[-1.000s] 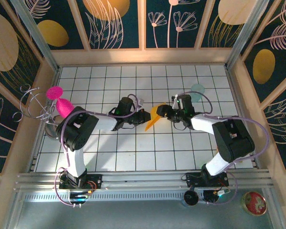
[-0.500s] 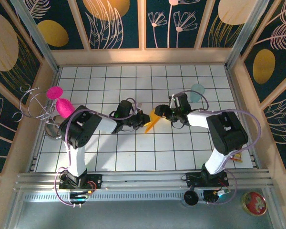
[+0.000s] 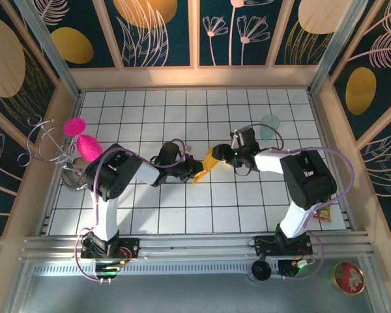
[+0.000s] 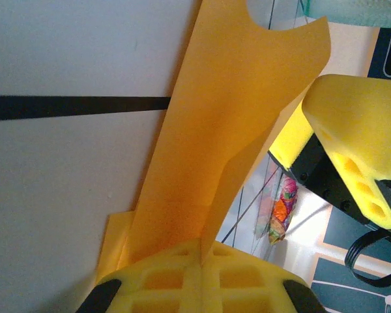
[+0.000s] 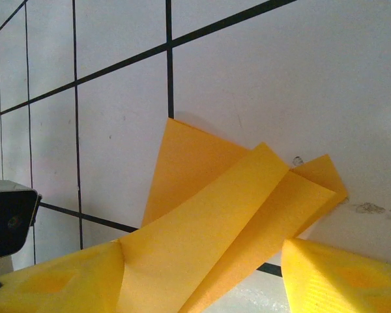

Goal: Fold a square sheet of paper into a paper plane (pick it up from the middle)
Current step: Fold the wing for the fifth time at the center of the table.

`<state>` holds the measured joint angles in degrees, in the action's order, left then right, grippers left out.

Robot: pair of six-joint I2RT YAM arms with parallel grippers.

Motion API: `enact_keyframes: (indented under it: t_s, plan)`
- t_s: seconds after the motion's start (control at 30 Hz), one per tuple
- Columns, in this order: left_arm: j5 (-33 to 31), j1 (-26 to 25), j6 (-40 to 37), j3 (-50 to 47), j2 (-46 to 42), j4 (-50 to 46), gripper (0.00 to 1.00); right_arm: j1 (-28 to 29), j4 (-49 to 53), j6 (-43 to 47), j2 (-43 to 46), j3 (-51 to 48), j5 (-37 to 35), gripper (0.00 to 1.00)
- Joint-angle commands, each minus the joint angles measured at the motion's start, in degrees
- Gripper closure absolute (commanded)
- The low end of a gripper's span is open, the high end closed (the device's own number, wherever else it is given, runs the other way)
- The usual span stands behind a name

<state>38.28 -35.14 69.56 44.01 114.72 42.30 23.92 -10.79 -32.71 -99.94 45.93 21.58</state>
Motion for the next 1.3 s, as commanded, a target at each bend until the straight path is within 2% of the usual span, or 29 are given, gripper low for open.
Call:
enact_keyframes:
  t_s: [0.0,0.4,0.67,0.83,0.97,1.17,1.27]
  plan:
    - [-0.7,0.5,0.6,-0.8,0.9,2.0,1.00,1.8,2.4,2.2,-4.1,1.0,-2.9,0.35]
    - [-0.7,0.6,0.1,-0.6,-0.4,1.0,1.00,5.5,10.4,2.8,-9.6,6.3,-12.4,0.42]
    - [-2.7,0.5,-3.2,0.0,-5.0,-5.6,0.77,5.8,12.5,1.6,-11.7,8.1,-13.5,0.41]
    - [-4.8,0.5,-4.3,-0.8,-9.2,-9.1,0.71,5.9,11.3,1.2,-11.7,7.8,-11.9,0.39]
    - [-8.2,0.5,-7.8,-0.6,-11.7,-15.5,0.65,5.9,11.4,1.2,-12.0,8.2,-11.5,0.38]
    - [-11.9,0.5,-11.6,0.1,-12.8,-21.2,0.54,5.9,11.5,1.0,-12.2,8.4,-11.6,0.38]
    - [-12.7,0.2,-13.0,0.9,-12.7,-23.2,0.52,5.9,11.5,0.8,-12.4,8.3,-11.5,0.38]
